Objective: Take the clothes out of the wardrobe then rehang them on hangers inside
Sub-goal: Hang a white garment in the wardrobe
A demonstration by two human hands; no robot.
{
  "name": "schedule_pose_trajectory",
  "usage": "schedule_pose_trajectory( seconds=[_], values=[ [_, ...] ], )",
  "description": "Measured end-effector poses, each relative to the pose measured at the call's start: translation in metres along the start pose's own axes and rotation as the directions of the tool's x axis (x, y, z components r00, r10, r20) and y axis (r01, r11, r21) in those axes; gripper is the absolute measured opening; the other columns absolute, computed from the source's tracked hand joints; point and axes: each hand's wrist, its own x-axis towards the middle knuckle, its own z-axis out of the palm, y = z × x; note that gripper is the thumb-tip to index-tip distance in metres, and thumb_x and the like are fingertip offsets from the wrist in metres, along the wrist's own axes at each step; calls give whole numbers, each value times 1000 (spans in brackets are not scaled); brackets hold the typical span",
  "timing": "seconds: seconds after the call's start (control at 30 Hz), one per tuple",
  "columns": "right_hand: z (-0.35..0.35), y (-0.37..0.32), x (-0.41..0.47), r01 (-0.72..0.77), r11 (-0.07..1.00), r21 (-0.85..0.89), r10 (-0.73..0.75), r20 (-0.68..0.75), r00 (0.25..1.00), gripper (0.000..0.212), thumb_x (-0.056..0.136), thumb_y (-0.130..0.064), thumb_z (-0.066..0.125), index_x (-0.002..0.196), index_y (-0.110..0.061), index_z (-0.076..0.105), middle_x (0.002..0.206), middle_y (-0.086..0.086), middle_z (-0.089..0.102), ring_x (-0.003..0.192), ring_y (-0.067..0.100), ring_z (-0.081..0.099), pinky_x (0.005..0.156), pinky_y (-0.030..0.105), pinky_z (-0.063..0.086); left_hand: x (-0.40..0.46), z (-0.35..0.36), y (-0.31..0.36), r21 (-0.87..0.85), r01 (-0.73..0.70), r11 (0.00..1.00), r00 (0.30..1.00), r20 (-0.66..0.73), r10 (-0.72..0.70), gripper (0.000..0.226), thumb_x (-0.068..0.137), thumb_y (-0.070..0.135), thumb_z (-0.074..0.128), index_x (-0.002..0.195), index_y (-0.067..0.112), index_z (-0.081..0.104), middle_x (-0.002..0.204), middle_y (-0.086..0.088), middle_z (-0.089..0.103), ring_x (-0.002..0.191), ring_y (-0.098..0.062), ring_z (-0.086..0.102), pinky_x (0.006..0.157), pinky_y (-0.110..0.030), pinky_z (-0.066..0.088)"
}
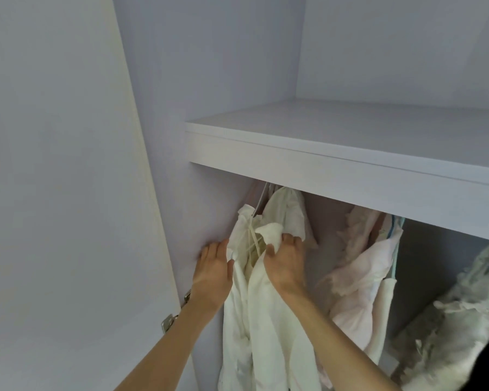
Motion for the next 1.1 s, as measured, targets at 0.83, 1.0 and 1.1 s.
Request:
schedule_pose_trajectory(
  seconds=[0.83,1.0,1.1],
  values=[
    [47,-17,1,-7,967,255,-118,471,874,54,102,-29,24,149,-22,-3,156,-1,15,136,18,31,98,18,26,-20,-26,-28,-369,118,922,900,432,57,55,101,37,24,148,28,-3,155,12,-11,142,-5,-3,110,-18,2],
    [40,18,-46,237,971,28,-228,409,884,58,100,-37,26,149,-20,-2,157,-4,1,144,12,6,116,26,9,-59,-22,-41,-43,-124,991,949,288,131,56,101,32,27,148,25,-2,157,4,-7,144,-12,-5,114,-28,2],
    [40,42,-82,336,936,-103,-266,416,870,61,99,-42,23,148,-21,-6,157,-5,-5,143,9,-3,117,27,-1,-104,-9,-46,8,-162,987,966,204,157,49,101,30,20,149,22,10,156,-1,7,144,-17,6,115,-29,5]
  ],
)
